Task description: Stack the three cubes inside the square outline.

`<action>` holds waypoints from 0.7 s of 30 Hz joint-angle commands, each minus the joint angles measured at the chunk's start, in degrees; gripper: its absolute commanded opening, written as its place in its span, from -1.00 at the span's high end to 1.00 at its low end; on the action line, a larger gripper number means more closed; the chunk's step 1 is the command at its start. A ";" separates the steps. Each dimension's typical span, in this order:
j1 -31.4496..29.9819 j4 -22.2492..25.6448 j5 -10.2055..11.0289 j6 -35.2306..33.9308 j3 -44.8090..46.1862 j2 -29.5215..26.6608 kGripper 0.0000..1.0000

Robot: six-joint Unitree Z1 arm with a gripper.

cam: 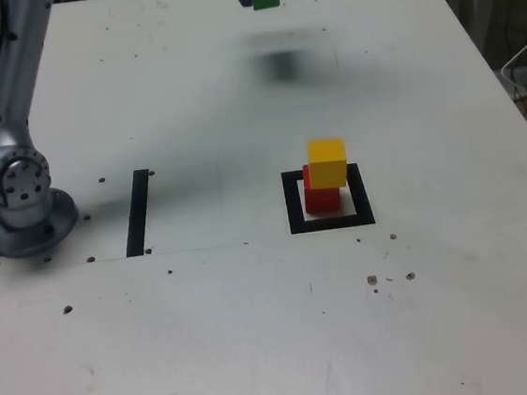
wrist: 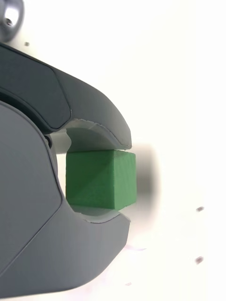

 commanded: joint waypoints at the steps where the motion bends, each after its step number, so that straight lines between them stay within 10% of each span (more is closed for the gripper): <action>1: -1.89 1.58 -0.06 -0.77 -0.55 -2.23 0.84; 21: -30.53 2.35 0.35 -23.60 17.89 -18.45 0.83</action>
